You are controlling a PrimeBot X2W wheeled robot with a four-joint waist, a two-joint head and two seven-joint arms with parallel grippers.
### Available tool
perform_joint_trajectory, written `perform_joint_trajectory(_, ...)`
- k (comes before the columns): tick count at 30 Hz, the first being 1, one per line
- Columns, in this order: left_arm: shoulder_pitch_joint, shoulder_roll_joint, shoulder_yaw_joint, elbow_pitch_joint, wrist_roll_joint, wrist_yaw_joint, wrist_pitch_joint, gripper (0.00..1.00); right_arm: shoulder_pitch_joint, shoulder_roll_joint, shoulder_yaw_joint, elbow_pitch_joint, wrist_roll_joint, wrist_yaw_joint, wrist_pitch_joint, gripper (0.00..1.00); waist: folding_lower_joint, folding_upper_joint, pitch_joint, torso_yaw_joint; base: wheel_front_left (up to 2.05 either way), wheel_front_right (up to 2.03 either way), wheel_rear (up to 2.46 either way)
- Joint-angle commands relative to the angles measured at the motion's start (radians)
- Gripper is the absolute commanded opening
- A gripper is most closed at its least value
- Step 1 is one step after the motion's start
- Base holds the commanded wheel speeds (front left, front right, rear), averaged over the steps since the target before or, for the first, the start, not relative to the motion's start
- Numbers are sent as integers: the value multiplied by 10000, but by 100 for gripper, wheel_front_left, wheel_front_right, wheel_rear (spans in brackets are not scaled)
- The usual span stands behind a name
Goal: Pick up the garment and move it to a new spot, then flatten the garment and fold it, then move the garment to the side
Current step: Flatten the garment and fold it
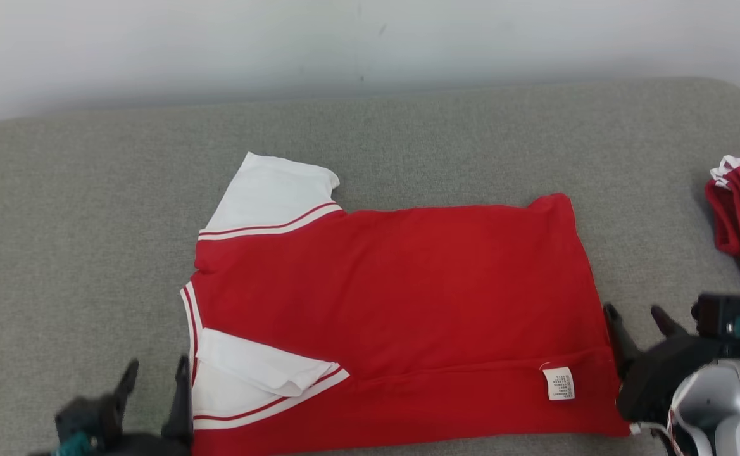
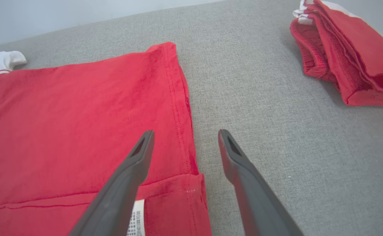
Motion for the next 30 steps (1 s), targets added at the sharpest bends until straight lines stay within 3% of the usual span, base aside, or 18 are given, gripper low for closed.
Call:
perform_joint_trajectory(1, -420, 105, 59, -69, -13, -136, 66, 100, -300, -96, 22, 47, 10, -28, 151, 100, 0, 0, 242, -81, 0, 0, 0)
perform_joint_trajectory(6, -1991, 263, 144, 198, -284, -721, 599, 100, -1926, -395, -8, 786, 135, -28, 1044, 100, 0, 0, 815, -218, 0, 0, 0)
perform_joint_trajectory(17, -5823, 198, 96, 2032, -667, -1677, 2026, 100, -5468, -612, 805, 2692, 439, -28, 1402, 100, 0, 0, 2528, -799, 0, 0, 0)
perform_joint_trajectory(30, -8846, 536, -397, 3836, -45, -1981, 3208, 100, -7349, -903, 1832, 3581, 700, -28, 1150, 100, 0, 0, 4031, -1362, 0, 0, 0)
